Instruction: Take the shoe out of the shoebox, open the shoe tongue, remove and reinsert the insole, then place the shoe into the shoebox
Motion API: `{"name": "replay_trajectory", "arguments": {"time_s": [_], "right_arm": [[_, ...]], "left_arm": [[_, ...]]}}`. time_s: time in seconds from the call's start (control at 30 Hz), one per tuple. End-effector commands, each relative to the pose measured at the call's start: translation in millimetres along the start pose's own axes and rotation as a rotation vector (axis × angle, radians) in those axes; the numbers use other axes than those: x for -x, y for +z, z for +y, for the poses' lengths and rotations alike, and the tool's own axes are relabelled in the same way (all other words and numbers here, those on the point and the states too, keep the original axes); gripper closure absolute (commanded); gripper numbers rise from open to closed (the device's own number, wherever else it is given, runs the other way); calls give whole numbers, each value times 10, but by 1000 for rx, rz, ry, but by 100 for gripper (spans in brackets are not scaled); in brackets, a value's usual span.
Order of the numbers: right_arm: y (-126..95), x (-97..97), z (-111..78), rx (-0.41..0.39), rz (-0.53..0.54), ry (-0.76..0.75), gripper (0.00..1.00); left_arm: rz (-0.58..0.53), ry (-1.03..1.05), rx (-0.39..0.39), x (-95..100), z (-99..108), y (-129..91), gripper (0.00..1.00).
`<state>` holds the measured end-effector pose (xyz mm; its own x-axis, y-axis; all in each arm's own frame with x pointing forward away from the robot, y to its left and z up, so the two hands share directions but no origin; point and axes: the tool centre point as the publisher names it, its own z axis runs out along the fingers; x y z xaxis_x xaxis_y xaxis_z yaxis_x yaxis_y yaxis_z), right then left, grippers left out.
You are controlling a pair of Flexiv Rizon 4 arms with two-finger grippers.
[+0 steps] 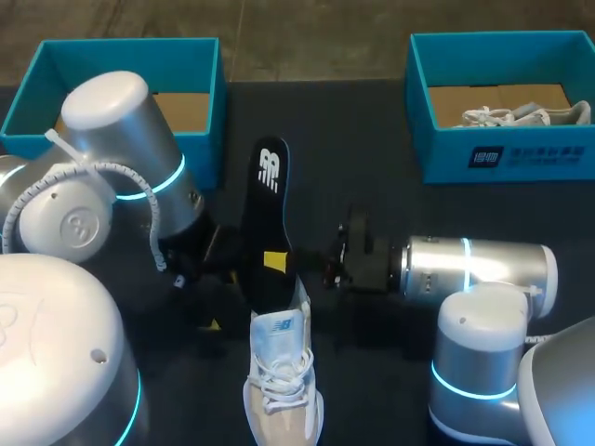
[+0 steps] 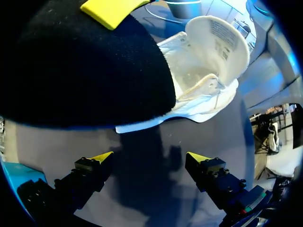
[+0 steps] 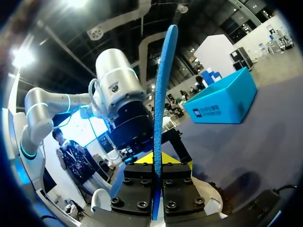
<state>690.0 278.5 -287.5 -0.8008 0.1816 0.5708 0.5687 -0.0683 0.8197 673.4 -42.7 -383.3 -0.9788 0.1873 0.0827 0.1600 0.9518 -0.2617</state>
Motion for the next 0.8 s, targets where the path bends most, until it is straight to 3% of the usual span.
{"name": "replay_trajectory", "arguments": {"time_s": [0.03, 0.8], "right_arm": [[6, -16, -15, 6, -10, 4, 100], [2, -55, -142, 6, -59, 83, 100]], "left_arm": [[-8, -1, -4, -41, 3, 25, 0], [-8, -1, -3, -41, 3, 30, 0]]}}
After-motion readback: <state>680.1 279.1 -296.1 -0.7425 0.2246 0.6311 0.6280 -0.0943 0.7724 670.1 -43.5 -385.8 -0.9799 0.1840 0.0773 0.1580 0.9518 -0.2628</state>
